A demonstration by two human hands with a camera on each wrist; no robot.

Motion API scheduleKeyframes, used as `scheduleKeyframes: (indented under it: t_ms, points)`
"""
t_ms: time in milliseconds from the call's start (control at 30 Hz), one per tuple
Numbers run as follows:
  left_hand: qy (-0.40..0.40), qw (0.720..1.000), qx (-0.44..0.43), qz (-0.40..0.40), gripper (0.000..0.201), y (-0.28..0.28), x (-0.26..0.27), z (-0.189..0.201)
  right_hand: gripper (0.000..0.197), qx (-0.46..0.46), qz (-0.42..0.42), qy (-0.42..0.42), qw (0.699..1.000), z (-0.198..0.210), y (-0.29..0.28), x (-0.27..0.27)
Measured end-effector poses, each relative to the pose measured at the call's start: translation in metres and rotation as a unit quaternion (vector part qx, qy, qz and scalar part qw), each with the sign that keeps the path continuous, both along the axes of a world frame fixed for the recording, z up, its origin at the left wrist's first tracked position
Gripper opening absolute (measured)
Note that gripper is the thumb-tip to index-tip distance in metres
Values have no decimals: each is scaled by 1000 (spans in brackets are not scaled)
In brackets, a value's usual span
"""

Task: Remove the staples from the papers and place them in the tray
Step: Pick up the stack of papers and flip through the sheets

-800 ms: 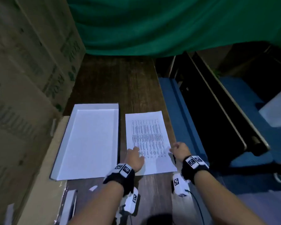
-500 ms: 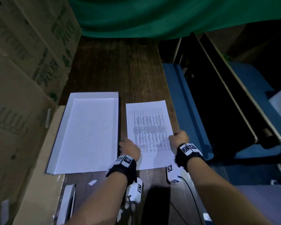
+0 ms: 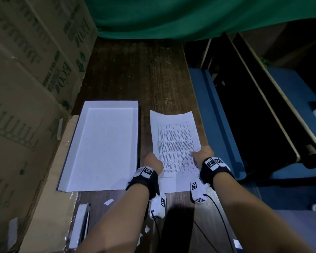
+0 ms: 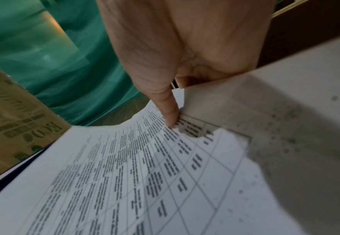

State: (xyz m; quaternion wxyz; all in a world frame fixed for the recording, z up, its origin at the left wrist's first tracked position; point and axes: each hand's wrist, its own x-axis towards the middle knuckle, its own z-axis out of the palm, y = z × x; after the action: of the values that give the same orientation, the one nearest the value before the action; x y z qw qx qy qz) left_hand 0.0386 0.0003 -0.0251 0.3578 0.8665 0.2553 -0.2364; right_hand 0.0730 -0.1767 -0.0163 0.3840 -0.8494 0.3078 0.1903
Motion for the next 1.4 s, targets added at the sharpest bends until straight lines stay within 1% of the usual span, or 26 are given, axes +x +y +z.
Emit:
scheduleKeyframes:
  t_ms: [100,167,233,300,333,367,400,433,500,567,600,667,700,733,767,833,933,1000,1133,1200,1267,1300,1367,1400]
  points:
    - [-76,993,-91,16,16,7,-14,0,27,85,-31,-40,995,0,-7,-9]
    - [-112,982,-146,32,16,13,-28,8,23,150,-30,-65,986,9,-12,-21]
    - [-137,975,-173,35,30,19,-42,18,23,224,-24,-81,971,24,-18,-35]
    - [-166,967,-191,22,43,23,-58,30,33,303,-25,-94,948,41,-22,-50]
    - [-185,962,-201,15,41,26,-67,37,38,329,-25,-100,939,51,-23,-60]
    - [-200,956,-214,11,35,29,-78,43,40,352,-22,-112,929,57,-25,-69]
    - [-212,950,-231,5,28,31,-91,54,37,368,-16,-123,922,65,-27,-80]
    - [-216,945,-244,-4,25,34,-103,61,32,378,-12,-136,916,72,-29,-91]
    - [-210,940,-265,-32,28,37,-130,78,21,359,9,-163,919,86,-32,-117]
    - [-190,945,-261,-56,38,37,-154,90,13,287,44,-189,938,90,-37,-143]
    - [-180,947,-257,-63,41,36,-166,97,18,250,48,-195,947,90,-39,-157]
    - [-186,946,-254,-73,33,31,-186,113,43,193,54,-196,960,85,-42,-186]
    - [-199,943,-257,-77,28,27,-195,119,51,182,55,-197,962,84,-40,-202]
    - [-213,937,-266,-75,27,24,-204,125,50,184,61,-210,958,84,-38,-217]
    - [-223,932,-278,-66,27,21,-212,128,40,197,58,-222,953,86,-35,-233]
    - [-231,927,-293,-43,28,15,-226,128,12,239,38,-243,939,94,-28,-258]
    - [-237,928,-285,-39,29,7,-247,124,26,263,8,-284,922,95,-24,-283]
    - [-227,927,-297,-41,21,5,-259,124,25,271,-12,-298,915,91,-24,-293]
    - [-215,935,-281,-28,23,10,-274,112,18,281,-17,-279,918,71,-26,-308]
    - [-197,941,-275,-20,22,12,-279,104,21,294,-28,-260,919,64,-24,-313]
    - [-196,943,-270,-13,21,14,-283,98,21,302,-30,-243,921,67,-21,-316]
    - [-198,943,-267,-7,20,15,-283,96,24,302,-31,-247,920,71,-20,-316]
    - [-199,943,-267,13,15,19,-283,90,38,315,-56,-252,913,74,-20,-315]
    - [-196,945,-263,15,14,20,-283,88,42,316,-63,-247,914,73,-20,-315]
